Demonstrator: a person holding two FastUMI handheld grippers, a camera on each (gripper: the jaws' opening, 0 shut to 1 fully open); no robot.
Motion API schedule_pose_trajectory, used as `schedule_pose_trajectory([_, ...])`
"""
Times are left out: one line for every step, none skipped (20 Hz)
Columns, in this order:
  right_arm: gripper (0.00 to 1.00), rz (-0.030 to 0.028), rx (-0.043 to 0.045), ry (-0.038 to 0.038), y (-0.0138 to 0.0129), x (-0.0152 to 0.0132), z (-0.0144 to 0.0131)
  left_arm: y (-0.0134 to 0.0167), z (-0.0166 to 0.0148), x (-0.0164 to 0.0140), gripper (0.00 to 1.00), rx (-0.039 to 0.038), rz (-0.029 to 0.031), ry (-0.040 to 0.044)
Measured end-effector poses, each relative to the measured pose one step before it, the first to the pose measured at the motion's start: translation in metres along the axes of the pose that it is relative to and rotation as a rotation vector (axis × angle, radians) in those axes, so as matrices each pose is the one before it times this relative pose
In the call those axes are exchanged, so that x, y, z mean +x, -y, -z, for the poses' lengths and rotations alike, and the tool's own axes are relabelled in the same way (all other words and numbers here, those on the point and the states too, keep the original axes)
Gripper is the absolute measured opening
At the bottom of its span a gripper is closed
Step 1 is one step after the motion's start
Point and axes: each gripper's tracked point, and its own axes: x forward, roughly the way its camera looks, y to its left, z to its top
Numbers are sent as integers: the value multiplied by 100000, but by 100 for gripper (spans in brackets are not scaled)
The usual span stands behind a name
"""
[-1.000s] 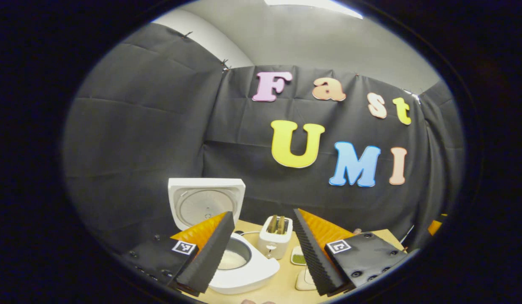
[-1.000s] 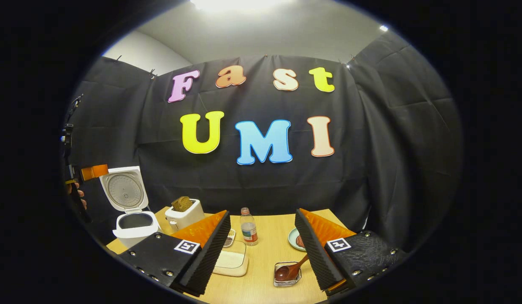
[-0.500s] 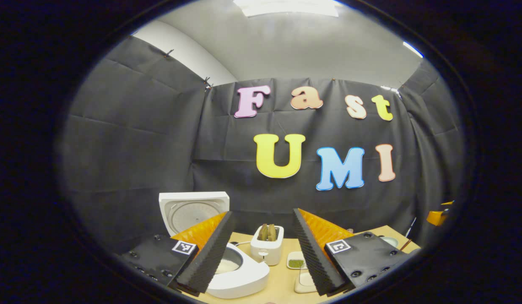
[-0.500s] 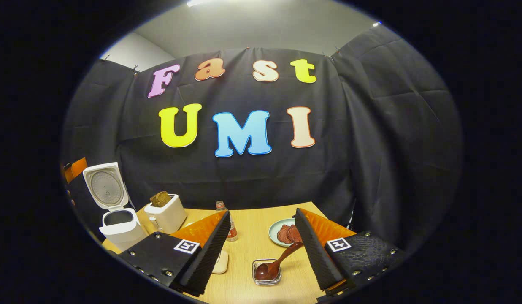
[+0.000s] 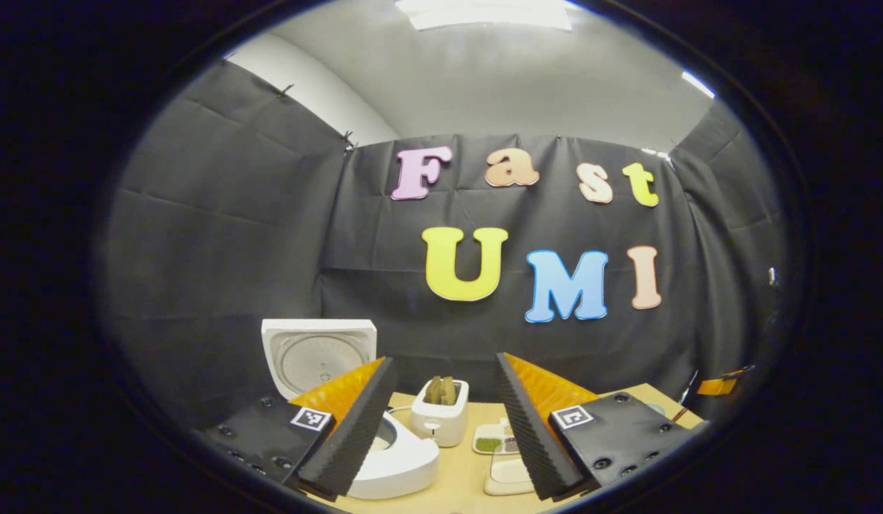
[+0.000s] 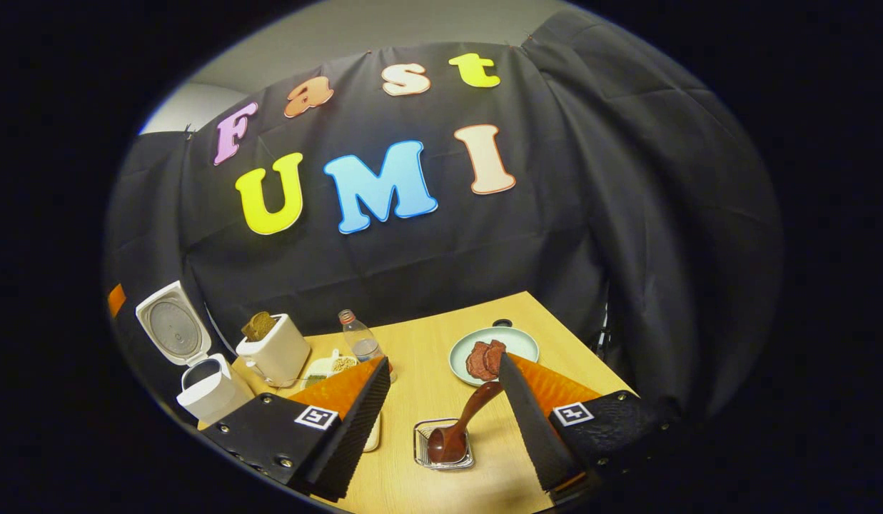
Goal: Close the left gripper, press the button to open the rice cooker; take a wooden spoon from the chopstick holder with the right hand, scoop a spoonful of rice and pour it into the rice cooker, then put the wooden spoon back into the chopstick holder.
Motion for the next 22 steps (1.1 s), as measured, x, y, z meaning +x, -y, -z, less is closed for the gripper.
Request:
schedule_pose_trajectory([94,772,-686,-1127,520,749,643,119,290,-68,96,294,-229,-1289])
schedule_pose_trajectory([94,415,-358,-1304,425,701,570,216,250,79,96,171,52,-990])
schedule_pose_trajectory([94,119,31,-1697,437,733,746,273,163,24,96,180,390,-1135])
schedule_pose_trajectory([94,232,84,-1586,380,638,616,375,415,-65,96,617,749,-1804])
schedule_pose_trajectory([94,864,176,-1770,538,772,766,436,470,15,96,652,1425,-2295])
schedule_pose_trajectory([94,402,850,-1371,405,751,482,418,481,-65,96,829,735,-1955])
schedule_pose_trajectory([94,-293,1610,-1855,211,807,702,298,433,-88,96,1017,349,-1736])
schedule_pose_trajectory([94,-497,2280,-2476,183,673,590,308,308,13,96,513,321,-1394])
schedule_pose_trajectory([94,-756,2072,-1877,90,976,852,378,195,-172,96,446,160,-898])
schedule_pose_trajectory([94,277,1040,-1575,257,767,497,209,-16,-116,96,499,-157,-172])
schedule_pose_trajectory([94,307,225,-1338,391,799,536,257,18,-119,96,582,3,-272])
schedule_pose_trajectory([93,462,795,-1494,326,765,452,425,266,-119,96,496,635,-801])
schedule_pose_trajectory([94,-1387,2152,-1199,-14,666,617,419,88,-87,96,409,514,-427])
schedule_pose_trajectory([89,-577,1956,-850,169,488,161,253,4,-99,96,604,392,-137])
schedule_pose_trajectory([84,-1141,1162,-629,-18,513,237,264,24,-5,96,772,214,-445])
schedule_pose_trajectory([83,-741,425,-828,-97,535,172,103,166,-46,96,948,45,-473])
schedule_pose_trajectory([83,-2162,334,-545,-258,350,316,45,133,-64,96,668,-19,-435])
schedule_pose_trajectory([78,-866,-139,-812,-234,371,162,127,229,93,96,338,93,-507])
schedule_pose_trajectory([74,-1680,72,192,-233,199,4,110,66,89,96,150,233,-617])
schedule_pose_trajectory([68,-492,128,424,-157,106,-218,23,97,11,96,52,68,-241])
schedule_pose_trajectory([63,-948,354,-481,46,-38,100,58,-46,-7,96,-2,34,-47])
schedule_pose_trajectory([47,-2049,946,-299,-335,-130,-22,-133,-12,82,96,193,-381,-43])
